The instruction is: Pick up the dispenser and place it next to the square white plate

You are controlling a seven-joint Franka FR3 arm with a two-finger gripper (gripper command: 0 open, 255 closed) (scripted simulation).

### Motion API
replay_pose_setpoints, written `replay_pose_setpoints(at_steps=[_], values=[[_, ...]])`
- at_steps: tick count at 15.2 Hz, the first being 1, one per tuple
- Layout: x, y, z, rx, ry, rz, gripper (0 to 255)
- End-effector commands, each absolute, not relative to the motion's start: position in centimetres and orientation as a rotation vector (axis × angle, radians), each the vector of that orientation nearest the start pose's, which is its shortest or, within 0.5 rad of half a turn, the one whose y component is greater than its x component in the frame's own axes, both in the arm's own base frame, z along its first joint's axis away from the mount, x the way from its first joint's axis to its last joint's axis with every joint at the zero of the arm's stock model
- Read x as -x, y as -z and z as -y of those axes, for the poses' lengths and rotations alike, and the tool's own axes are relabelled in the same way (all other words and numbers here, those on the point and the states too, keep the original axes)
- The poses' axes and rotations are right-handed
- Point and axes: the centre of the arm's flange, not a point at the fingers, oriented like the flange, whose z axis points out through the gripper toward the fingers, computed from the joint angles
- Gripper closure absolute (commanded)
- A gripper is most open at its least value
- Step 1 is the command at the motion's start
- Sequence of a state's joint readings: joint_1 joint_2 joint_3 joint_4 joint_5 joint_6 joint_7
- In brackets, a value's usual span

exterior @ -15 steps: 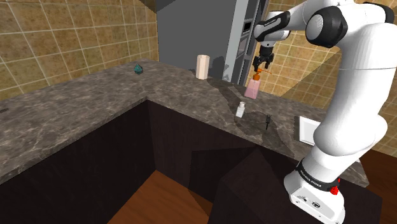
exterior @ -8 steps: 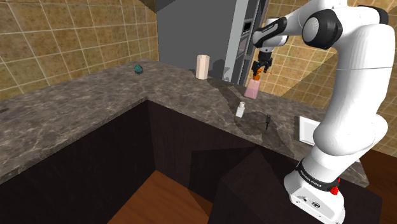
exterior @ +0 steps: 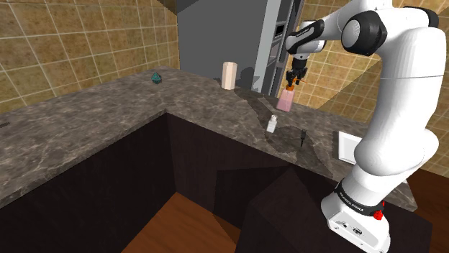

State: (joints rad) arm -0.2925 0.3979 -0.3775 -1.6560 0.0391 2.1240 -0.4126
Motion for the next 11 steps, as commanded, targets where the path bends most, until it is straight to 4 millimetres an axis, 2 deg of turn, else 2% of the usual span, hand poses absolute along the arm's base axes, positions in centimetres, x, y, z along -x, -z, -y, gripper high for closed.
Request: replay_pose_setpoints(at_steps=[1,8,11], values=[[-54.4,-40.3,39.3,3.260,0.047,-0.397,255],[-54.4,-40.3,39.3,3.260,0.047,-0.397,255],[-54.4,-41.8,39.3,3.260,0.047,-0.397,255]])
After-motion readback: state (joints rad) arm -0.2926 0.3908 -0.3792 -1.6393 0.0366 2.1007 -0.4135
